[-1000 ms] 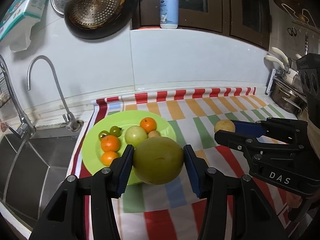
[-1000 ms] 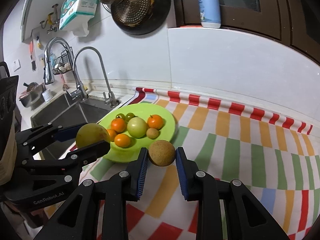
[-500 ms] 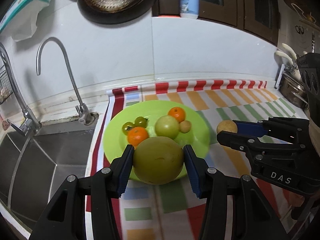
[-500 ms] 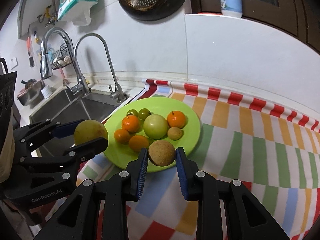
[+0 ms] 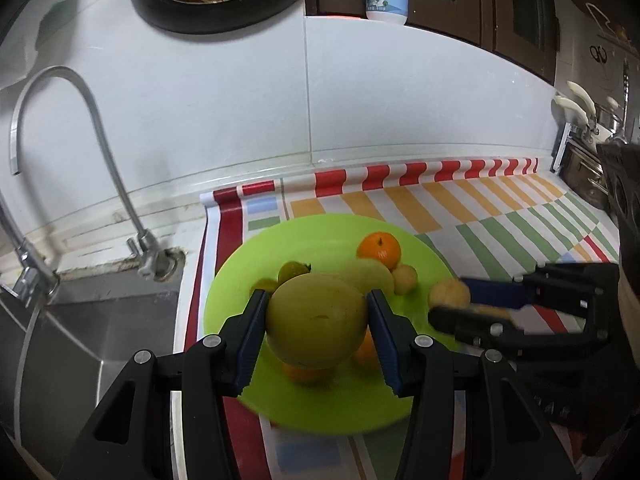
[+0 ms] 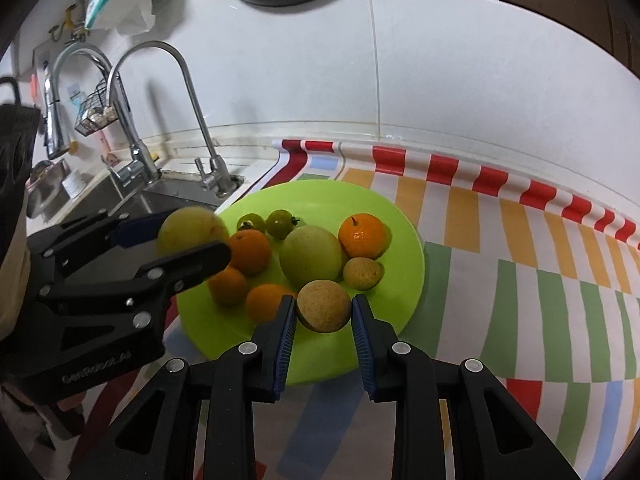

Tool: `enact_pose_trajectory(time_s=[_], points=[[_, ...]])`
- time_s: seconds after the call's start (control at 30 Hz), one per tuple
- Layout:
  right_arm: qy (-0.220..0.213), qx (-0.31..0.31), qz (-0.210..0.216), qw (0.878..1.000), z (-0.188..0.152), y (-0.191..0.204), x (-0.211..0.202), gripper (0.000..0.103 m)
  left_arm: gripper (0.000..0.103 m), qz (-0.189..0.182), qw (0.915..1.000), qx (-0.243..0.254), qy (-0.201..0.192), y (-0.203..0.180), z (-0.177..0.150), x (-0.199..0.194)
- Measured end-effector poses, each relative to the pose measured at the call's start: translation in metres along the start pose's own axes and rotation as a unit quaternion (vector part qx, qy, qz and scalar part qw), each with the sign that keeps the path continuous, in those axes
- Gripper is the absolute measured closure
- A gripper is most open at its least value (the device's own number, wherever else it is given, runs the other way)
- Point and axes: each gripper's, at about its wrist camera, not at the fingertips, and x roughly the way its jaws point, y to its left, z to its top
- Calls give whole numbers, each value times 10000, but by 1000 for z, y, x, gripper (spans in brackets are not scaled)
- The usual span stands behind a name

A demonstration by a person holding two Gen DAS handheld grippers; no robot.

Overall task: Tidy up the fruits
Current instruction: 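Carry both fruits over the green plate and lower them, then open both tools on the plate and withdraw them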

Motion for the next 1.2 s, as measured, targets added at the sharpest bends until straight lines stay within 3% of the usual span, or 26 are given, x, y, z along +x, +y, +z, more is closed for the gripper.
enact_pose_trajectory(time_s=[0.5,0.6,0.77,0.83,0.97,1.2], points=[[283,97,-78,9995,8,2,32,73,53,-342,9990,288,-23,3,35,63],[316,242,-87,9992,10,-1,34,59,53,-402,9987,307,-2,2,39,71],[238,333,-294,9987,13,-6,33,58,53,-516,9981,302,138,2,40,82],[228,332,-375,9985,13,-6,33,58,53,-525,9981,277,173,2,38,82],[174,301,-462,9983,14,-5,31,58,39,-412,9988,280,-9,2,36,72],[14,327,-589,9977,8,-5,14,58,39,-157,9998,110,-58,8,30,40]])
